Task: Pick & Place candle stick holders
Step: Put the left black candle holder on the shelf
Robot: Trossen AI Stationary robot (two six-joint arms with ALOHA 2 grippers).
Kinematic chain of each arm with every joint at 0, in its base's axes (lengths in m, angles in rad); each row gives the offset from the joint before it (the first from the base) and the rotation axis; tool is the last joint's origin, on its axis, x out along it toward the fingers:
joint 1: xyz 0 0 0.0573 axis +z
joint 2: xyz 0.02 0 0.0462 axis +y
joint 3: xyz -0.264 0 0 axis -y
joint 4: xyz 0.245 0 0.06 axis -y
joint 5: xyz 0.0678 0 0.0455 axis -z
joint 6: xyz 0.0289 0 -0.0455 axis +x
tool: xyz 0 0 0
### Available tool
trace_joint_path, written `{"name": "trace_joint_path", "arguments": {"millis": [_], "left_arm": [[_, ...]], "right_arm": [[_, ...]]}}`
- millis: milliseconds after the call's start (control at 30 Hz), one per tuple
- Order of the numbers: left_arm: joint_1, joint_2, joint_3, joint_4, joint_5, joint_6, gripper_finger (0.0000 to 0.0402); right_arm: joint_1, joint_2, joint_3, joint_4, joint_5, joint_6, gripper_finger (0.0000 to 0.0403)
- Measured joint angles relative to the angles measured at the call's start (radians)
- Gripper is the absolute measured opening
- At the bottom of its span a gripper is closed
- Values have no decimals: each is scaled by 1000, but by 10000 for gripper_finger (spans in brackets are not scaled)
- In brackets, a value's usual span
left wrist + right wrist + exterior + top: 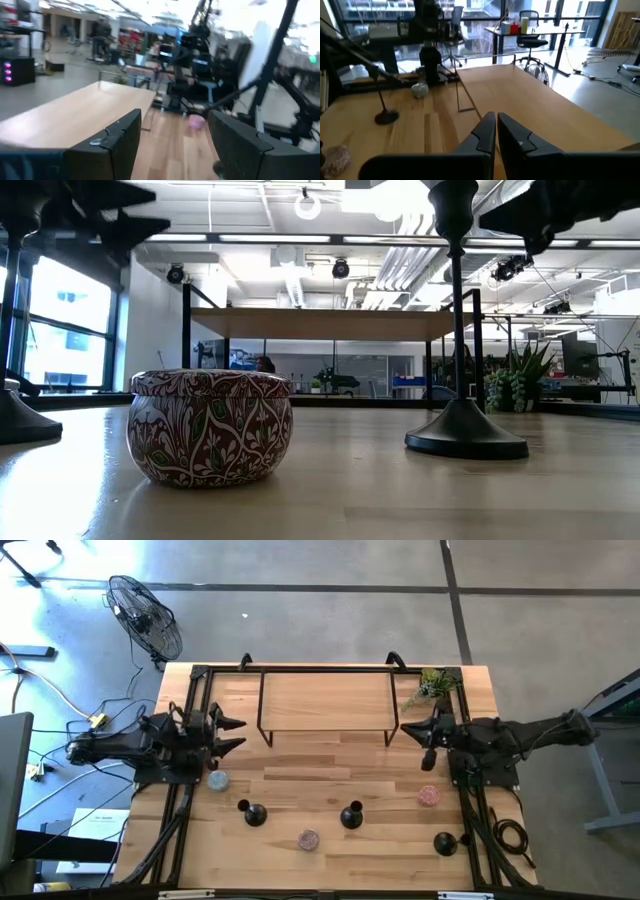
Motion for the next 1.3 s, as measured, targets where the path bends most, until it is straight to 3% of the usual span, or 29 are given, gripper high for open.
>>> {"name": "trace_joint_path", "arguments": {"millis": [133, 367, 733, 967, 1133, 1300], "left_arm": [[0, 177, 163, -121, 20, 68, 230], [-10, 531, 487, -531, 113, 114, 230], [-266, 890, 904, -980, 119, -42, 230], [-440, 988, 1050, -1210, 16, -292, 230], [-520, 1004, 1055, -1236, -57, -461, 230], [-576, 1048, 1055, -1232, -67, -543, 230]], "right_arm": [[1, 77, 37, 2, -1, -7, 12], [1, 123, 59, 5, 0, -7, 12], [1, 123, 59, -3, 2, 0, 12], [1, 125, 59, -16, -22, 36, 12], [1, 131, 49, -14, -23, 39, 12], [1, 132, 39, -17, -16, 54, 12]]}}
